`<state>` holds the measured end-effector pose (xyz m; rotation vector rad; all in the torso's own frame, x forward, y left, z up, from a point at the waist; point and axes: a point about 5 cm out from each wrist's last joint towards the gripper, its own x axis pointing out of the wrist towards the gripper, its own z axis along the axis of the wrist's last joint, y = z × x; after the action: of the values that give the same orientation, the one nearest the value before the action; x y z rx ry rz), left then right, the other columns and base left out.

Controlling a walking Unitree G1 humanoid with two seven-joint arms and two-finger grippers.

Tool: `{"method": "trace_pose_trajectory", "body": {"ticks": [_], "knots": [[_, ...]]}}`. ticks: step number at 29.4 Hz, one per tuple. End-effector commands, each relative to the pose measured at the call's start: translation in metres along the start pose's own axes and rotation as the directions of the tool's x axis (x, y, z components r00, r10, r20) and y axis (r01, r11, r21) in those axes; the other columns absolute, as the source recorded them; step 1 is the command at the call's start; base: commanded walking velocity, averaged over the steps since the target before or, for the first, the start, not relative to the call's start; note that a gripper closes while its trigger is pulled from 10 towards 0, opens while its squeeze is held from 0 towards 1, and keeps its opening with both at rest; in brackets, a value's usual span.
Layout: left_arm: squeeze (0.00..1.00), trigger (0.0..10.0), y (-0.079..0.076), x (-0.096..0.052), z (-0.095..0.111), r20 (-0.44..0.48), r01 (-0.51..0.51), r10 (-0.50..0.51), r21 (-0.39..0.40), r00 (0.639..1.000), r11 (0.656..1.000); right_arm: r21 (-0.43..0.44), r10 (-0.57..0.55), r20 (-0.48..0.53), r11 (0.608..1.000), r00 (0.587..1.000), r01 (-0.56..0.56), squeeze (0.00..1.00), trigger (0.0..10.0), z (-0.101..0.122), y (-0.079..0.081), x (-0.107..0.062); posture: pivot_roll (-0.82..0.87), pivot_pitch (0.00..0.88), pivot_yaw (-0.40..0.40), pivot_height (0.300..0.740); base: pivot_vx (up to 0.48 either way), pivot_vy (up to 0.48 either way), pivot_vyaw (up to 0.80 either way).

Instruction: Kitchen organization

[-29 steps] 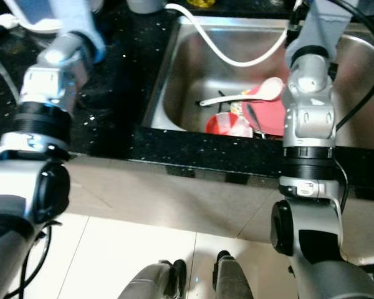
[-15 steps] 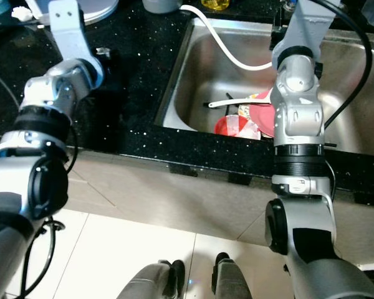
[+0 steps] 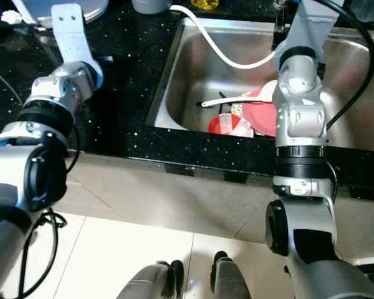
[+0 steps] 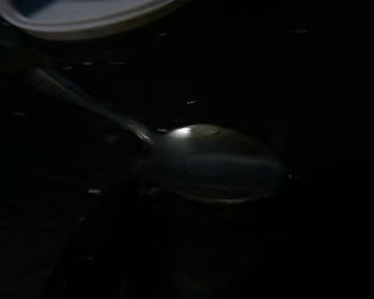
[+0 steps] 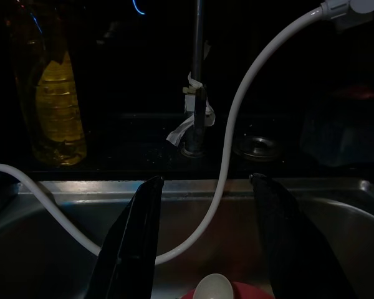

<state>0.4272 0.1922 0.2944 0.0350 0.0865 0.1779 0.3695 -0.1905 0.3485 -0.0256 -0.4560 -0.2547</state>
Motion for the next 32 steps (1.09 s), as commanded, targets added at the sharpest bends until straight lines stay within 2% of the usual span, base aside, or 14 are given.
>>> {"method": "trace_pose_trajectory", "body": {"ticks": [1,3,4,5,6,9,10,15,20,31,32], "knots": [[0.0,10.0,0.018,0.001,-0.005,-0.018,-0.068,0.069,0.047,0.997,0.997,0.01,0.003,-0.018,1.0,1.0,-0.003,0.0,10.0,-0.003,-0.001,-0.002,-0.01,0.207,0.072,0.74,0.0,0.0,0.0],[0.0,10.0,0.026,0.001,-0.01,-0.026,-0.107,0.109,0.065,0.994,0.992,0.013,0.003,-0.026,1.0,1.0,-0.003,0.0,10.0,-0.005,-0.001,-0.004,-0.01,0.217,0.072,0.74,0.0,0.0,0.0],[0.0,8.0,0.03,0.001,-0.014,-0.034,-0.124,0.126,0.068,0.991,0.99,0.014,0.003,-0.03,1.0,1.0,-0.003,0.0,10.0,-0.006,-0.001,-0.004,-0.01,0.22,0.072,0.74,0.0,0.0,0.0],[0.0,8.0,0.03,0.001,-0.014,-0.034,-0.124,0.126,0.068,0.991,0.99,0.014,0.003,-0.03,1.0,1.0,-0.003,0.0,10.0,-0.006,-0.001,-0.004,-0.01,0.22,0.072,0.74,0.0,0.0,0.0],[0.0,4.0,0.032,0.001,-0.017,-0.041,-0.136,0.138,0.067,0.99,0.988,0.015,0.004,-0.033,1.0,0.999,-0.003,0.0,10.0,-0.007,-0.001,-0.004,0.0,0.222,0.071,0.74,0.0,0.0,0.0],[0.0,4.0,0.034,0.002,-0.02,-0.05,-0.141,0.144,0.064,0.988,0.988,0.017,0.004,-0.036,1.0,0.999,-0.004,0.0,10.0,-0.007,-0.001,-0.004,0.0,0.224,0.071,0.74,0.0,0.0,0.0],[0.0,0.0,0.035,0.002,-0.024,-0.06,-0.142,0.145,0.062,0.988,0.988,0.018,0.006,-0.039,1.0,0.999,-0.005,0.0,10.0,-0.008,0.0,-0.004,0.0,0.227,0.068,0.74,0.0,0.0,0.0],[0.0,0.0,0.038,0.002,-0.032,-0.079,-0.142,0.147,0.065,0.986,0.988,0.023,0.012,-0.048,1.0,0.999,-0.01,0.0,10.0,-0.01,0.001,-0.004,0.01,0.23,0.062,0.74,0.0,0.0,0.0],[0.0,0.0,0.048,0.001,-0.038,-0.094,-0.161,0.166,0.052,0.982,0.986,0.036,0.028,-0.054,0.999,0.998,-0.026,0.0,10.0,-0.01,0.007,-0.002,0.03,0.23,0.047,0.74,0.0,0.0,0.0],[0.0,0.0,0.051,0.001,-0.029,-0.031,-0.153,0.157,0.087,0.987,0.984,0.043,0.04,-0.054,0.998,0.998,-0.038,0.0,10.0,-0.01,0.011,-0.001,0.03,0.224,0.04,0.74,0.0,0.0,0.0],[0.0,2.4,0.05,0.001,-0.024,-0.005,-0.148,0.149,0.109,0.989,0.983,0.044,0.04,-0.052,0.998,0.998,-0.038,0.0,10.0,-0.009,0.011,-0.001,0.03,0.223,0.04,0.74,0.0,0.0,0.0]]}}
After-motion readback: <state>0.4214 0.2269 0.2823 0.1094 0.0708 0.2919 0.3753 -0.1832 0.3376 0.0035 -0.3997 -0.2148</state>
